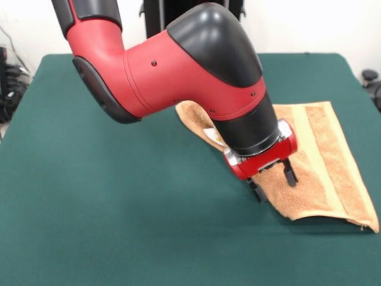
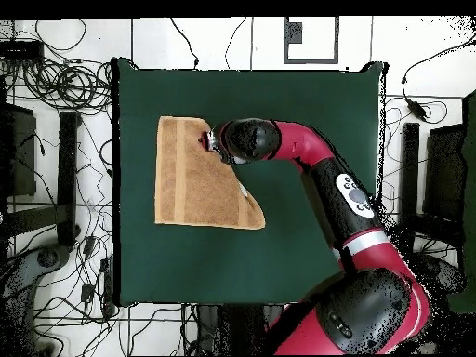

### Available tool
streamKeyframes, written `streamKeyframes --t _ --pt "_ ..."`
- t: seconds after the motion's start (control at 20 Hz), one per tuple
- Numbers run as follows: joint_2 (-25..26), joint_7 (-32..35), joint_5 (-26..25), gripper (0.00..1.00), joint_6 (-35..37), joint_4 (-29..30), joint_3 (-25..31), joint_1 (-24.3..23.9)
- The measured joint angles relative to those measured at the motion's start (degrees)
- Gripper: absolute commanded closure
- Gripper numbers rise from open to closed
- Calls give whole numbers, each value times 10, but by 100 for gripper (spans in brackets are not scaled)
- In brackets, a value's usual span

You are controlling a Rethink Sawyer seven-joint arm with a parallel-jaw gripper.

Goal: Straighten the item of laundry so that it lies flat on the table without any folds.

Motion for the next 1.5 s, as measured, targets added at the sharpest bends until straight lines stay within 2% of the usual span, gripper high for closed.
streamKeyframes --t 1.5 --pt "1 0 0 0 -9 6 -6 -2"
